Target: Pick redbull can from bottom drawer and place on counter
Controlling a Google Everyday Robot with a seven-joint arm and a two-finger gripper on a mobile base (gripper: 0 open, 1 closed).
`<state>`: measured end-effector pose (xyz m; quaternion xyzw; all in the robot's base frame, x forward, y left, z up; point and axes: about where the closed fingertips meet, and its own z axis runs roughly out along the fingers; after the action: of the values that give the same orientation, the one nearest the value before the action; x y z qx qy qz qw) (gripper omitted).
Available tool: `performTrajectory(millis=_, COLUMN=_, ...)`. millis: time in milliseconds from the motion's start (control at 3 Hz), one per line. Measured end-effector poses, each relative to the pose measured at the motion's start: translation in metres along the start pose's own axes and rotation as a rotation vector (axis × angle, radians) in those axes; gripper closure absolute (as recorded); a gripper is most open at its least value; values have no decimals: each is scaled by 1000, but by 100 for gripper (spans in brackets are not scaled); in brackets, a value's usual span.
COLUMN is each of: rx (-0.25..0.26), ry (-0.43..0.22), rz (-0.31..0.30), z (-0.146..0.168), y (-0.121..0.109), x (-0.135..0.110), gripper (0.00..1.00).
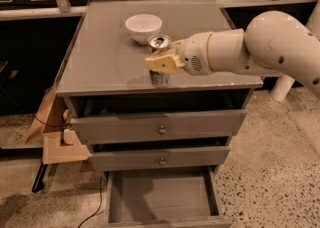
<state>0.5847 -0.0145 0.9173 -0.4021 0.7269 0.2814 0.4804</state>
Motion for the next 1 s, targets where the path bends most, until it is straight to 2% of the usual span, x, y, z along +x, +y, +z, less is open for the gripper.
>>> performTrajectory(millis=333, rx=9, ry=-14, rz=-22, z=16, y=-15, x=-13, gripper=100)
performTrajectory(millis=1000, rx=22, ry=22, rz=8, z=39, y=-38, x=-13, gripper=100)
